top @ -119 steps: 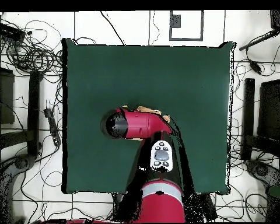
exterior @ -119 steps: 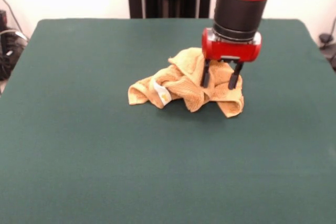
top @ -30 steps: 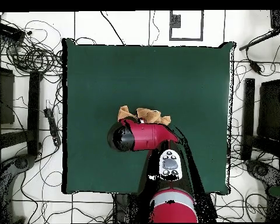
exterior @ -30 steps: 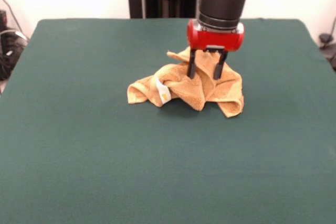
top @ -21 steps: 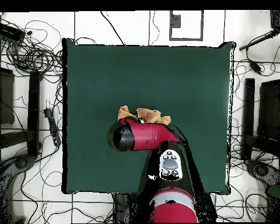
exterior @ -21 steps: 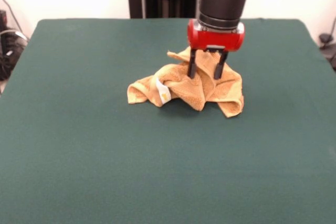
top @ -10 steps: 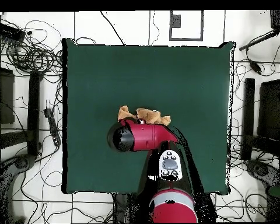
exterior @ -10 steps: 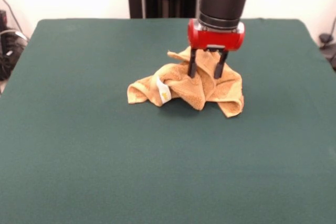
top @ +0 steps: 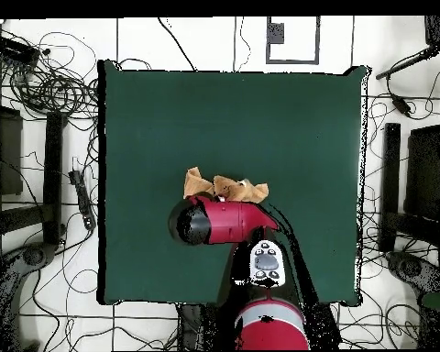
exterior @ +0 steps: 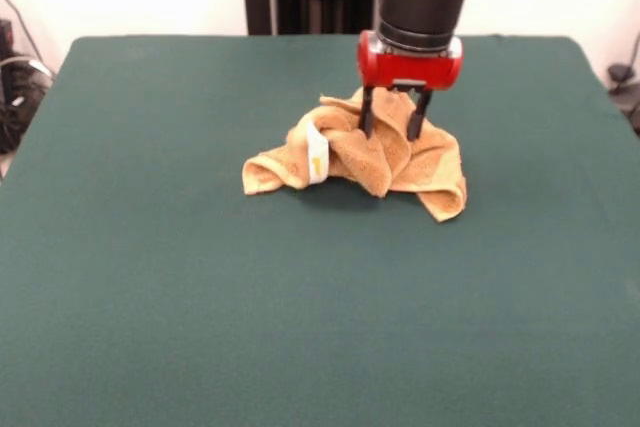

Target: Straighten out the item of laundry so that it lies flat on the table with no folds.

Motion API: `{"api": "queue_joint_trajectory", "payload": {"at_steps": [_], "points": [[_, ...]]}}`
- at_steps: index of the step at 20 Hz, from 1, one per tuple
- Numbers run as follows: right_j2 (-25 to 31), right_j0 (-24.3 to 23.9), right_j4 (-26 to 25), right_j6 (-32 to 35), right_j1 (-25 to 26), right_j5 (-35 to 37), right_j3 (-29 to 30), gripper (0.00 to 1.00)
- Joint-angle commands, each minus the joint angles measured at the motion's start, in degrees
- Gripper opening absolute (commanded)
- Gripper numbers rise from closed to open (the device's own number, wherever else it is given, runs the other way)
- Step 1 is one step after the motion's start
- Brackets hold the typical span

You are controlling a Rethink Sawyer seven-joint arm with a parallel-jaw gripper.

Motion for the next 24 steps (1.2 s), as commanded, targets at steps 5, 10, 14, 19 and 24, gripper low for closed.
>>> {"api": "queue_joint_trajectory", "payload": {"at_steps": [5, 10, 14, 19, 24], "points": [[3.1, -0.8, 0.5, 9.6, 3.1, -1.4, 9.0, 1.0], [3.1, -0.8, 1.1, 9.8, 3.2, -1.2, 8.5, 1.0], [3.4, -1.1, 1.1, 10.1, 3.0, -2.6, 8.8, 1.0], [3.1, -1.1, 1.4, 10.5, 3.0, -3.1, 8.7, 1.0], [3.8, -2.2, 0.3, 9.6, 3.2, -5.3, 9.4, 1.0]]}}
